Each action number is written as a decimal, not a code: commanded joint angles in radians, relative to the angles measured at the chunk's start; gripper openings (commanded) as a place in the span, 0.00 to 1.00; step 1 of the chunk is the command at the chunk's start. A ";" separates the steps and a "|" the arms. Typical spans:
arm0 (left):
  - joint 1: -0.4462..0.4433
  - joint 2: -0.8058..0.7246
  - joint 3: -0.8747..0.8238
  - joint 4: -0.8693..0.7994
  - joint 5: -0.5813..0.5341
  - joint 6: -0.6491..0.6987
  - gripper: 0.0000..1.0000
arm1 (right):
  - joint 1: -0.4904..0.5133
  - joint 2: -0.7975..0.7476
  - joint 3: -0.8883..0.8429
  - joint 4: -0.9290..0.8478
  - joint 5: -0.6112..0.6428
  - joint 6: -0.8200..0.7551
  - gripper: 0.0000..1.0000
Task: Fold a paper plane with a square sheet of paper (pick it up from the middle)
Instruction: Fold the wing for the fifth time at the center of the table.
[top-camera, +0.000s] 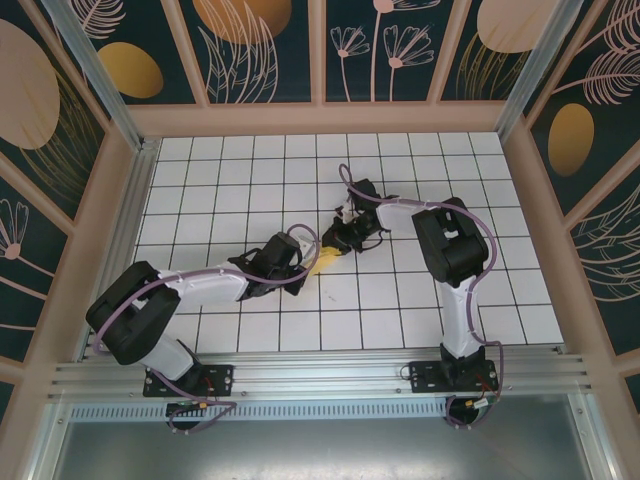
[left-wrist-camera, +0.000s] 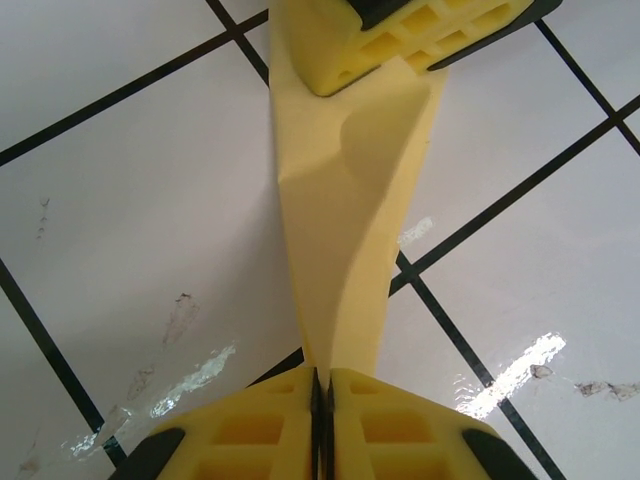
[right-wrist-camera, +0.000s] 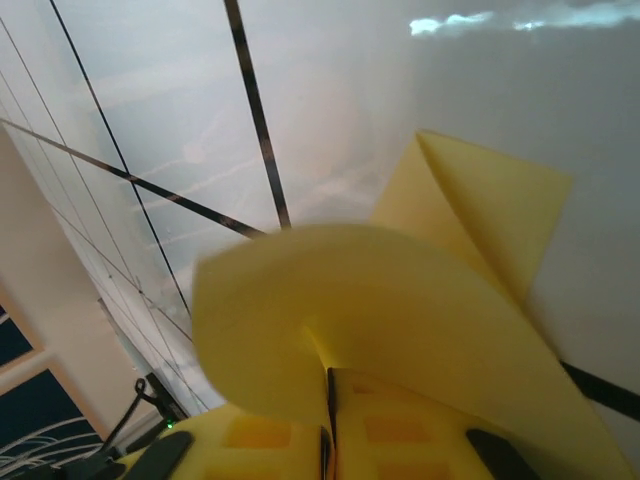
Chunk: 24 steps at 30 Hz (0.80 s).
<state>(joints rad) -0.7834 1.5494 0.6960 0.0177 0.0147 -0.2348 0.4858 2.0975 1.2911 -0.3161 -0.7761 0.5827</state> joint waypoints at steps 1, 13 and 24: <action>0.007 0.020 0.008 -0.010 -0.005 0.017 0.09 | -0.017 0.020 0.023 -0.022 -0.015 0.009 0.23; -0.060 0.027 -0.018 0.052 -0.163 -0.041 0.03 | -0.038 -0.233 -0.169 0.128 0.035 0.244 0.47; -0.150 0.041 -0.017 0.068 -0.299 -0.054 0.03 | 0.026 -0.269 -0.254 0.220 0.037 0.383 0.56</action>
<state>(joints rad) -0.9215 1.5719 0.6800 0.0669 -0.2253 -0.2787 0.4992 1.8156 1.0313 -0.1299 -0.7307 0.9241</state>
